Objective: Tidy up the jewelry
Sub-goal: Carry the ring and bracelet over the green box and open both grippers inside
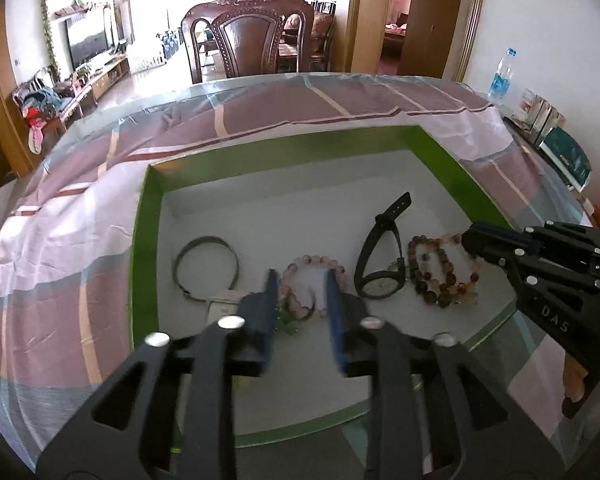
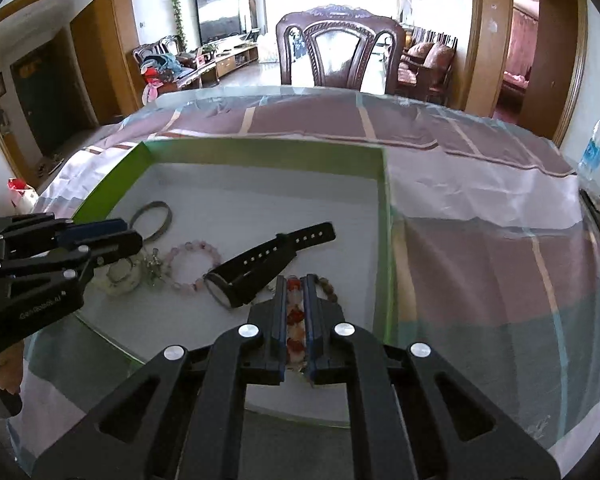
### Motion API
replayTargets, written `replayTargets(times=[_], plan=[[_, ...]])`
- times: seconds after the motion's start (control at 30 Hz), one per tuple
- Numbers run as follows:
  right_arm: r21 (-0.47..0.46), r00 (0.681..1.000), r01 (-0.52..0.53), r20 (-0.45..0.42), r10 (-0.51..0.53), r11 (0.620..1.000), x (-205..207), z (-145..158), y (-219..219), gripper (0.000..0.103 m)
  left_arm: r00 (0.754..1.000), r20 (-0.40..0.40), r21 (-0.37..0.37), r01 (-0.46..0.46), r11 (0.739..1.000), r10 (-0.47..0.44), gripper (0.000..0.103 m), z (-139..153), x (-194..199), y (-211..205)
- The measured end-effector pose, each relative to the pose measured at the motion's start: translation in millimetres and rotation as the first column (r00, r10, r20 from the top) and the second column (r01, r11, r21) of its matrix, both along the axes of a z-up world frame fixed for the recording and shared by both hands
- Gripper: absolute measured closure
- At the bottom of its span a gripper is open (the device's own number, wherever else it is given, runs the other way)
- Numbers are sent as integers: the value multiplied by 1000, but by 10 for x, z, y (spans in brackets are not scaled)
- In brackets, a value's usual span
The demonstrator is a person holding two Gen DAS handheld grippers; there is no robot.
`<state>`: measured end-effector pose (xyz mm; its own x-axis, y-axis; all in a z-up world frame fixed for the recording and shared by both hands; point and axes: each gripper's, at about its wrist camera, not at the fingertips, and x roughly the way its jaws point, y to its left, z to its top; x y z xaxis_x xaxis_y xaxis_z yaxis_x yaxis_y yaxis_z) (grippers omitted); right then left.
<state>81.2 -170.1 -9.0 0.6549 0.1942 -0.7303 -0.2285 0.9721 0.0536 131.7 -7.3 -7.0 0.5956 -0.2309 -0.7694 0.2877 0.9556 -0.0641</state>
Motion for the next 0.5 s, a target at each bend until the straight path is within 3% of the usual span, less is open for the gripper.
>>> replayTargets(times=[0.03, 0.07, 0.13, 0.2, 0.27, 0.37, 0.43, 0.5], plan=[[11, 1000, 2, 5, -2, 1000, -47, 43, -20, 72, 1000, 4, -12, -3, 1000, 3, 55, 21, -11, 20], [21, 1000, 6, 13, -6, 1000, -88, 76, -44, 52, 1000, 11, -16, -8, 1000, 8, 53, 44, -34, 30], [38, 999, 17, 44, -19, 999, -209, 176, -93, 40, 999, 29, -2, -23, 1000, 23, 50, 111, -133, 66], [28, 998, 15, 60, -17, 999, -385, 276, -91, 35, 997, 52, -2, -59, 998, 59, 41, 197, -283, 135], [29, 996, 13, 83, -15, 1000, -570, 345, -99, 20, 988, 111, -12, -108, 994, 108, 30, 301, -524, 224], [30, 988, 37, 151, -41, 999, -852, 406, -108, 7, 968, 202, -10, -152, 988, 151, 18, 399, -831, 296], [28, 979, 64, 192, -68, 998, -983, 395, -106, 3, 945, 265, -16, -195, 981, 192, 14, 435, -1032, 352], [26, 974, 94, 205, -98, 995, -1079, 332, -88, 3, 936, 274, -37, -219, 975, 220, 6, 425, -1177, 379]])
